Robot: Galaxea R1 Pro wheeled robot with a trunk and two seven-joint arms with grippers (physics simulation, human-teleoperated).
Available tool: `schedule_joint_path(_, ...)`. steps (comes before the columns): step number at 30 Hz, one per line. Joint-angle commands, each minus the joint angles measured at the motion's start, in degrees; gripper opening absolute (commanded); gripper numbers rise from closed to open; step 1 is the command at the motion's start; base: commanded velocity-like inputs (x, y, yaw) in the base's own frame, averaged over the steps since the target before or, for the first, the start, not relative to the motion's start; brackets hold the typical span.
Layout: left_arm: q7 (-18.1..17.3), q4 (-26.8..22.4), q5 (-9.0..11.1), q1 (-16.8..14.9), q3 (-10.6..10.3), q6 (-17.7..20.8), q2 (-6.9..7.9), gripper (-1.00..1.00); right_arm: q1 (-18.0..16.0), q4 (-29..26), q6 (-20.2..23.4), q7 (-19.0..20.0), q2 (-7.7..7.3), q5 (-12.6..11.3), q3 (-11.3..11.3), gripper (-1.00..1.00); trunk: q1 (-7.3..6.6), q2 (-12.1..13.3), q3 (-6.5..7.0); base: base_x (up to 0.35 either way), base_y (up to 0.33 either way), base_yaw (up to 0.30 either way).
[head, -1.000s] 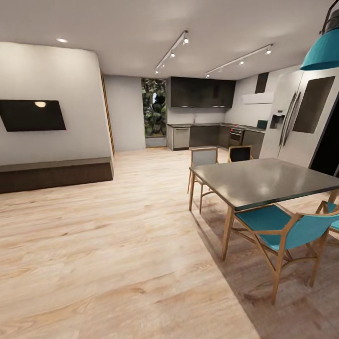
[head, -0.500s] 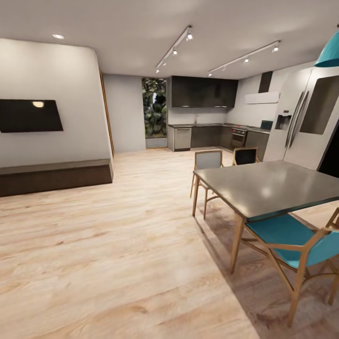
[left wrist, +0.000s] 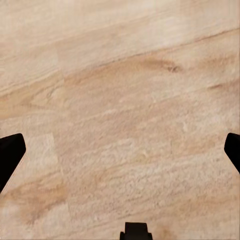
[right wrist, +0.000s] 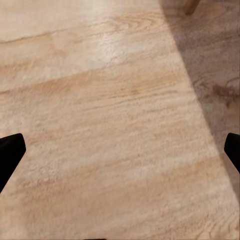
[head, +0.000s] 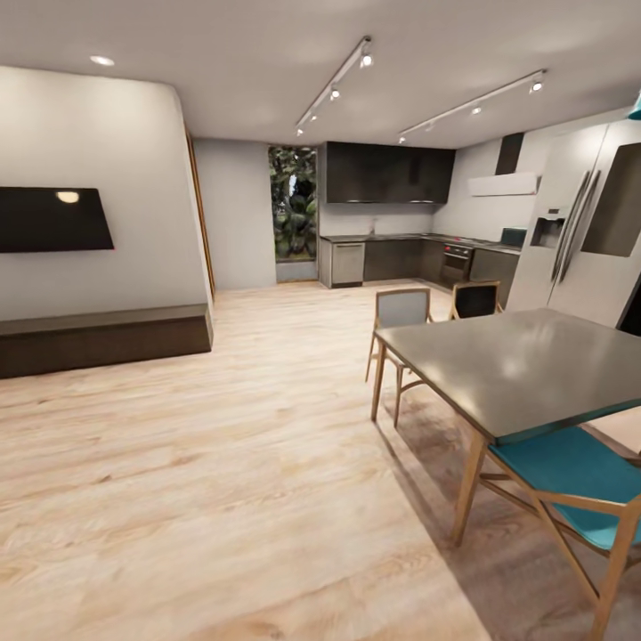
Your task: Pick up the poster from the kitchen countertop and hang it on one of the wall nails in the kitchen.
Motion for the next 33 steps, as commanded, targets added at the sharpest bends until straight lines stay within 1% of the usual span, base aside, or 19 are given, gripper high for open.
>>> schedule_joint_path(1, 0.0, -0.1, 0.0, 0.0, 0.0, 0.0, 0.00, 1.00, 0.0, 0.0, -0.2, 0.0, 0.00, 0.0, 0.0, 1.00, 0.04, 0.0, -0.05, 0.339, 0.094, 0.000)
schedule_joint_path(33, 0.0, -0.1, 0.0, 0.0, 0.1, 0.0, 0.02, 1.00, 0.0, 0.3, -0.2, 0.0, -0.09, 0.1, 0.0, 1.00, 0.04, 0.0, -0.05, 0.338, 0.088, 0.000)
